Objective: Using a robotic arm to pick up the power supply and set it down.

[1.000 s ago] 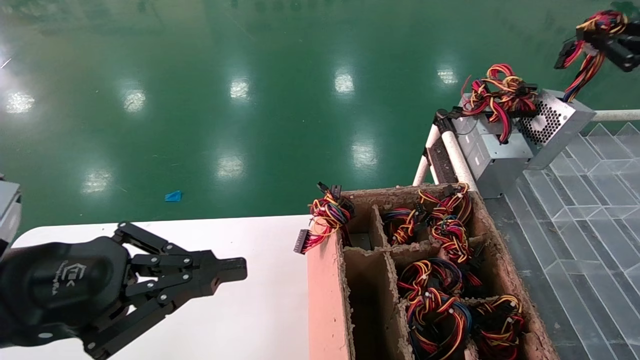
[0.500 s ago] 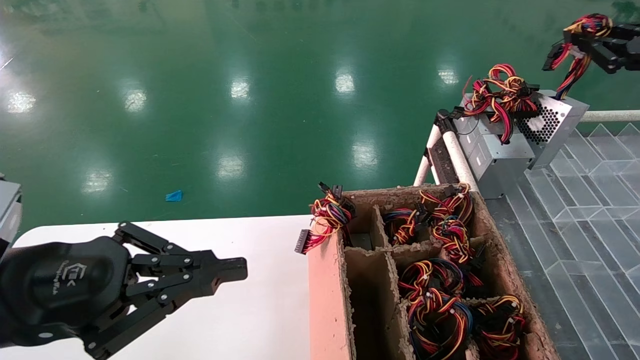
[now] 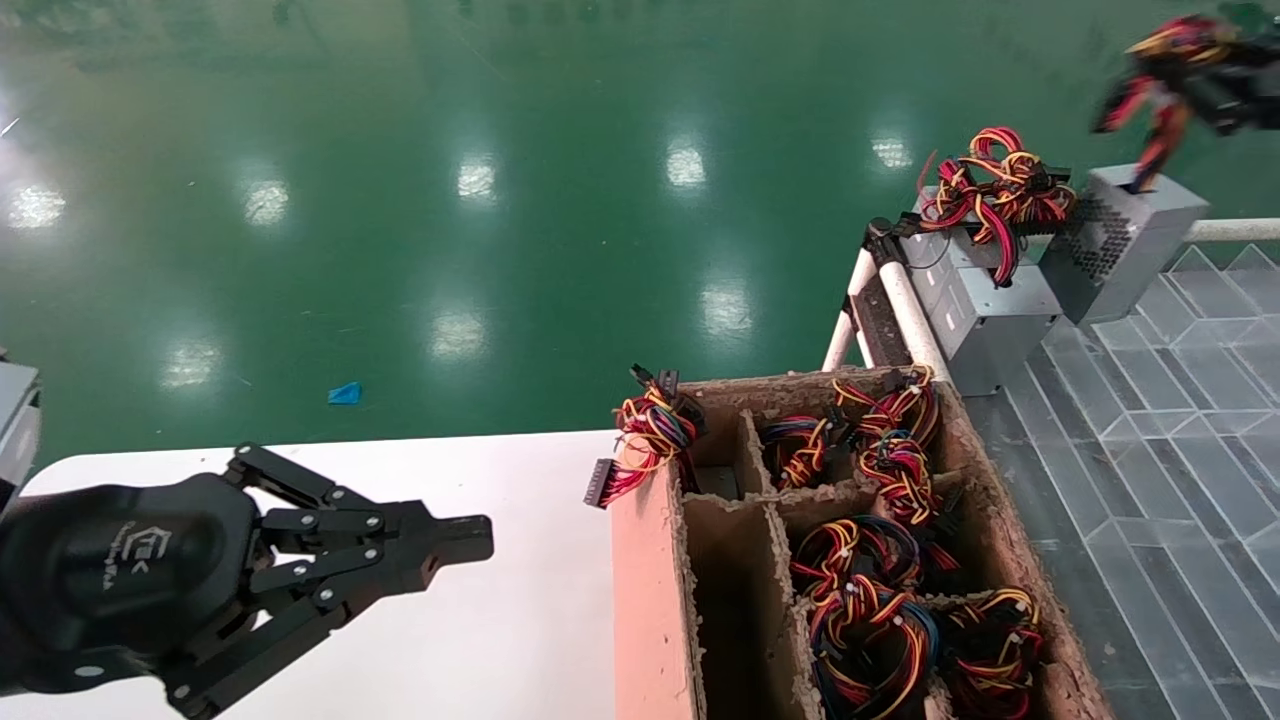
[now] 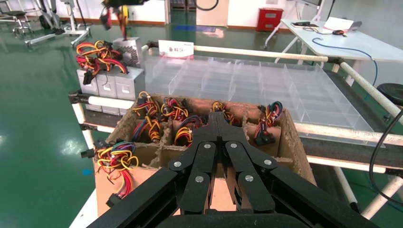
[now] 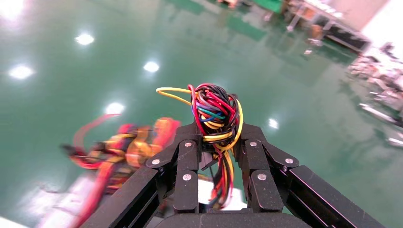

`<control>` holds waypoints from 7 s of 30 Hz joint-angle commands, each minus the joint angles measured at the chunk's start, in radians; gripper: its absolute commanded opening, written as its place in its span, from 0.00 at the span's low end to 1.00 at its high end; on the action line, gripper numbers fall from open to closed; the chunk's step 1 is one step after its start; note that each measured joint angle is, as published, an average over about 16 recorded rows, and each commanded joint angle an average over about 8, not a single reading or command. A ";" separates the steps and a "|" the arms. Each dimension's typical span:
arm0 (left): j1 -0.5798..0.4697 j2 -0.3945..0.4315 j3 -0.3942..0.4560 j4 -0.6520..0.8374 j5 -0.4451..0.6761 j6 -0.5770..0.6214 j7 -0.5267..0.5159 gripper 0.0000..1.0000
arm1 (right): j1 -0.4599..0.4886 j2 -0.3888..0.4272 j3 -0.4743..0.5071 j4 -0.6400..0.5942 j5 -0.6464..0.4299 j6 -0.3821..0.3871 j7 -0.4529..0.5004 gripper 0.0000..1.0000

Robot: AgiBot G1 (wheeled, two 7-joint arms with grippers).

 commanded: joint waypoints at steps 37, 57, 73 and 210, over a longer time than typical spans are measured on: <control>0.000 0.000 0.000 0.000 0.000 0.000 0.000 0.00 | -0.052 -0.068 0.040 0.003 0.057 -0.017 0.021 0.00; 0.000 0.000 0.000 0.000 0.000 0.000 0.000 0.00 | -0.069 -0.054 0.060 -0.014 0.085 -0.048 0.065 0.00; 0.000 0.000 0.000 0.000 0.000 0.000 0.000 0.00 | -0.062 0.063 0.059 0.007 0.083 -0.285 0.101 0.00; 0.000 0.000 0.001 0.000 -0.001 0.000 0.000 1.00 | -0.857 0.212 0.205 1.187 0.537 -0.541 0.439 1.00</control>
